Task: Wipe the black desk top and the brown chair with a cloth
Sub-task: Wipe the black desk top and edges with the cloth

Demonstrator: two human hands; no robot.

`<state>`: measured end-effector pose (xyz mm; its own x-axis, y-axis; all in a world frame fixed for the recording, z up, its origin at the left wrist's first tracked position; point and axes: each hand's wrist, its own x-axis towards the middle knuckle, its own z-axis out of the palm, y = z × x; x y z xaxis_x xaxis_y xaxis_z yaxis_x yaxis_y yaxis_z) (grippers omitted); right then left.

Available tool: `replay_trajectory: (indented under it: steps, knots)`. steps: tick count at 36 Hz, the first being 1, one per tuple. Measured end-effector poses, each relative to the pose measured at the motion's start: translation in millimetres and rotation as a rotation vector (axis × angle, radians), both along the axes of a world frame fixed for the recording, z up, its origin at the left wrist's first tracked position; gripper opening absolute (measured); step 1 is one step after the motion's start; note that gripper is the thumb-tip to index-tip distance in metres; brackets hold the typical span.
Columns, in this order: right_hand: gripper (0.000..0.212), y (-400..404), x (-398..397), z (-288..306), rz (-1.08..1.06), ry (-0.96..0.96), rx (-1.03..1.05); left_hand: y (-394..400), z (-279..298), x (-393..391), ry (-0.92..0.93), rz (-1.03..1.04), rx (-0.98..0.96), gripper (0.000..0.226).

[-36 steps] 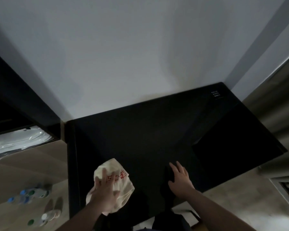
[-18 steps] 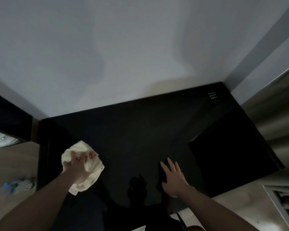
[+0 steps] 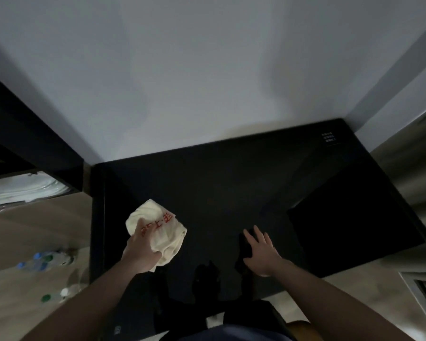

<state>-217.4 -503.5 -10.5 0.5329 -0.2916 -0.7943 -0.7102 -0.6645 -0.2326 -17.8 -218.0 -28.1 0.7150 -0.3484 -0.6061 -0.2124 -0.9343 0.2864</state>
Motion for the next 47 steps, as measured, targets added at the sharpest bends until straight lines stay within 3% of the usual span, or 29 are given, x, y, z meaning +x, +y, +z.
replay_trajectory:
  steps: [6, 18, 29, 33, 37, 42, 45, 47]
  knots:
    - [0.09, -4.0, -7.1, 10.5, 0.003, -0.023, -0.054, -18.7, -7.2, 11.4, 0.103, 0.019, 0.119, 0.1]
    - [0.091, -71.7, -32.8, -7.5, 0.02, -0.01, -0.13, -105.6, -0.3, -2.3, 0.125, 0.03, 0.155, 0.091]
    - [0.089, -173.3, -74.5, -36.4, 0.148, -0.025, -0.125, -251.0, 2.9, -36.1, 0.121, -0.04, 0.217, 0.095]
    - [0.09, -210.8, -93.3, -37.8, 0.075, -0.009, -0.162, -322.1, 10.9, -57.3, 0.143, -0.131, 0.232, 0.097]
    - [0.089, -245.5, -111.2, -33.5, 0.011, 0.017, -0.174, -381.4, 19.7, -80.9, 0.195, -0.155, 0.175, 0.094]
    - [0.09, -268.9, -120.2, -25.3, -0.026, -0.015, -0.209, -410.2, 14.9, -78.6, 0.338, -0.088, 0.001, 0.116]
    - [0.089, -267.1, -108.8, -20.8, -0.056, -0.053, -0.224, -401.5, 30.4, -76.4, 0.437, -0.031, -0.145, 0.087]
    - [0.088, -258.1, -91.7, -18.0, -0.081, -0.109, -0.226, -382.4, 34.8, -72.3, 0.381, -0.008, -0.24, 0.063]
